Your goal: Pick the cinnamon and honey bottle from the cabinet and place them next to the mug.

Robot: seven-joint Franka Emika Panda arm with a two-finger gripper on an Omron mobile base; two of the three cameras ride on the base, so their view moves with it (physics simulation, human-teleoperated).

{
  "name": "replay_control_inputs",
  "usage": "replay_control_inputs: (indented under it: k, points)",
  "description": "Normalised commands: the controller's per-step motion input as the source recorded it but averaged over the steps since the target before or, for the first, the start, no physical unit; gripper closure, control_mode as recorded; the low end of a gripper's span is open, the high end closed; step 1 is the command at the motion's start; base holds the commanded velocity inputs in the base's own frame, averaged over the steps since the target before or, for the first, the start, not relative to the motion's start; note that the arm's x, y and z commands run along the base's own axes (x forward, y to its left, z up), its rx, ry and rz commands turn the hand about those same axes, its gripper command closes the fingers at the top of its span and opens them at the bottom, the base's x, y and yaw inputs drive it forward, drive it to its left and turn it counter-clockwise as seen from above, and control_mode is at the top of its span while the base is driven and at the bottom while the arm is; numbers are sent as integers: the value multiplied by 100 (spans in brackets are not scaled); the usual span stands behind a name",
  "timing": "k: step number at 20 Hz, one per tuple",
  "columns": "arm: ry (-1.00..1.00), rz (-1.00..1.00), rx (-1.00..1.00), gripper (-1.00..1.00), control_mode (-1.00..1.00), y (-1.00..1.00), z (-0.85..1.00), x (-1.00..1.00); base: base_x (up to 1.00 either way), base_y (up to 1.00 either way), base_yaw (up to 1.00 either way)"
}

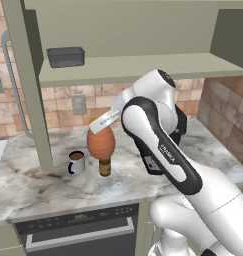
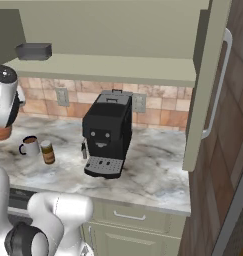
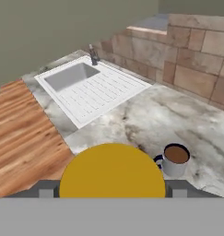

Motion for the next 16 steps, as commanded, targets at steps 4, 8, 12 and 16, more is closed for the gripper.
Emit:
replay_control_inputs:
  k: [4,8,12,16]
  points:
    - [9,5,-1,100,-100,34,-49,1,0,0,0]
    - [7,0,-4,100,-100,39,-37,13,0,0,0]
    - [7,0,-5,100,-100,33,-43,24,0,0,0]
    - [7,0,-5,100,-100,19,-42,25,0,0,0]
